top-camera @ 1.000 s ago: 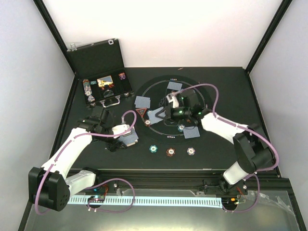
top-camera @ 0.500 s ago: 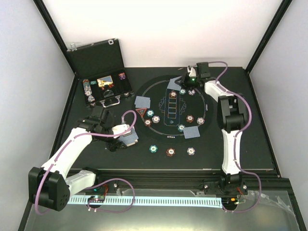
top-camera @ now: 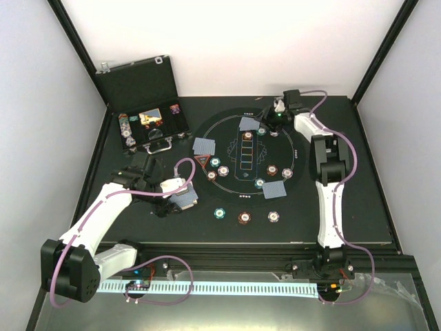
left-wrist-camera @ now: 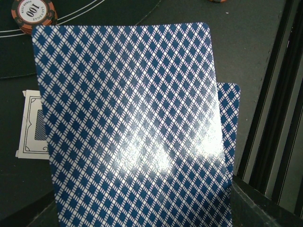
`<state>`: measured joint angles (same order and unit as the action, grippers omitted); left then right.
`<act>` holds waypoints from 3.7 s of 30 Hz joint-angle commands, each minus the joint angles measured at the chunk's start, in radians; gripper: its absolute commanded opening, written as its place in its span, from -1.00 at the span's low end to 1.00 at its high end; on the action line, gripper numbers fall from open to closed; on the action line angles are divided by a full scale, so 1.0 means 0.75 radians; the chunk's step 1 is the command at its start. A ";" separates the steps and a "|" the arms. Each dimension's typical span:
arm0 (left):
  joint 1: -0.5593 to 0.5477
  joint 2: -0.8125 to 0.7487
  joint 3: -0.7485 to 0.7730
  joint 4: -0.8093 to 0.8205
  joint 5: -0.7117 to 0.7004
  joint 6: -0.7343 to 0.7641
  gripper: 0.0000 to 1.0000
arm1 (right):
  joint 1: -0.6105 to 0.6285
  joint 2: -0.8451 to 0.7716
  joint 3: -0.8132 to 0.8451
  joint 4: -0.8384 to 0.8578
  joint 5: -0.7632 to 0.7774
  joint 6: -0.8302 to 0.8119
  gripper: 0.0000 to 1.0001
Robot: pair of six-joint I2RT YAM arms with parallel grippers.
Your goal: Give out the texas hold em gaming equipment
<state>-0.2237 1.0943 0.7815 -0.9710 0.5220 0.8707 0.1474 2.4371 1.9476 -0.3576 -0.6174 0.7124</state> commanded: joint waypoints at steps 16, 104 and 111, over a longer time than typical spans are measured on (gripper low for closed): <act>0.000 -0.013 0.053 -0.014 0.015 -0.007 -0.97 | 0.351 -1.141 -1.286 0.517 -0.089 0.121 0.82; 0.000 -0.005 0.048 -0.006 0.009 0.011 -0.97 | 0.033 -1.344 -1.873 0.375 -0.104 -0.061 -0.96; 0.000 0.002 0.051 -0.008 0.017 0.010 -0.97 | 0.024 -1.399 -1.864 0.220 0.050 -0.100 -0.60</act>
<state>-0.2237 1.1057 0.8032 -0.9764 0.5186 0.8711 0.1722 1.4384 0.5381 -0.0811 -0.6758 0.6964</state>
